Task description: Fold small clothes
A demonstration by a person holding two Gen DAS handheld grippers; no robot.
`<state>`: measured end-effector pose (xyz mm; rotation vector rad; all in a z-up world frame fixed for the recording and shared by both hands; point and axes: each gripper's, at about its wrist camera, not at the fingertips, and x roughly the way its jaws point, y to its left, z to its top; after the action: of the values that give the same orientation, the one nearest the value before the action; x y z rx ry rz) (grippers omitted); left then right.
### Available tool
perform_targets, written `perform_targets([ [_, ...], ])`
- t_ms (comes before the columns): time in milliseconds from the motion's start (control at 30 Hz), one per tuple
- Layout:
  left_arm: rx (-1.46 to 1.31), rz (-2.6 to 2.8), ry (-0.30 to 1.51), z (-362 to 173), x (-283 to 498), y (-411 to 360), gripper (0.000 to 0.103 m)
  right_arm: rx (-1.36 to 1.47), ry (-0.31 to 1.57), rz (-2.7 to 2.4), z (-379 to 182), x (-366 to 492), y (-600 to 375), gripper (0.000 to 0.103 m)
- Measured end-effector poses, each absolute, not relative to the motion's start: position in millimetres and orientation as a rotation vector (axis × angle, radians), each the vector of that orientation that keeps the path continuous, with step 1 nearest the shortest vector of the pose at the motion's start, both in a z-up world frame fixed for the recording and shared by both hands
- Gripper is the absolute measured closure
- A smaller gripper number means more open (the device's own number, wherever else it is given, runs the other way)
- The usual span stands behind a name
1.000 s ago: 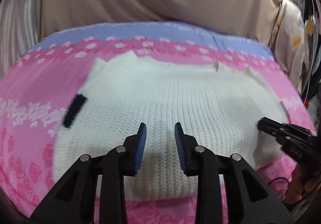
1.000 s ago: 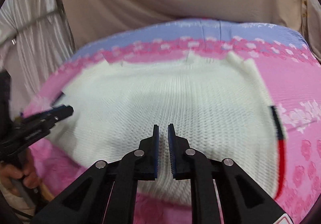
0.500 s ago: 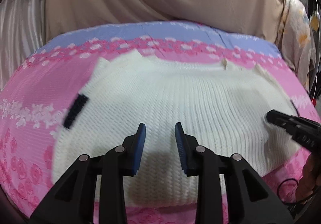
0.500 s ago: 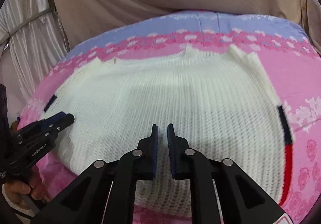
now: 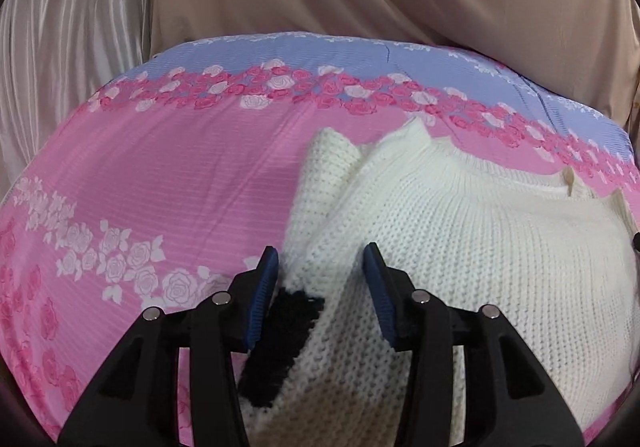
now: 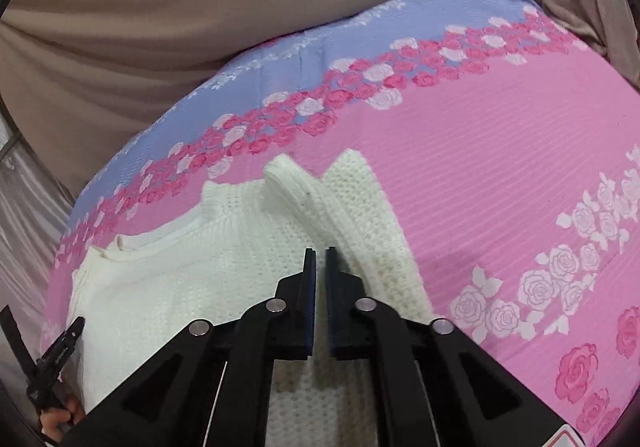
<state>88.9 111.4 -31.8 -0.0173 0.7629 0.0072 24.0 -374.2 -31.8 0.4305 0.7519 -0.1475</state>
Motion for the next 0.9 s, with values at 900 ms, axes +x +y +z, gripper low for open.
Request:
perform_targets([
  [900, -0.143, 0.053, 0.821, -24, 17, 168, 0.028, 0.128, 0.843, 0.219, -52, 6, -158, 0.089],
])
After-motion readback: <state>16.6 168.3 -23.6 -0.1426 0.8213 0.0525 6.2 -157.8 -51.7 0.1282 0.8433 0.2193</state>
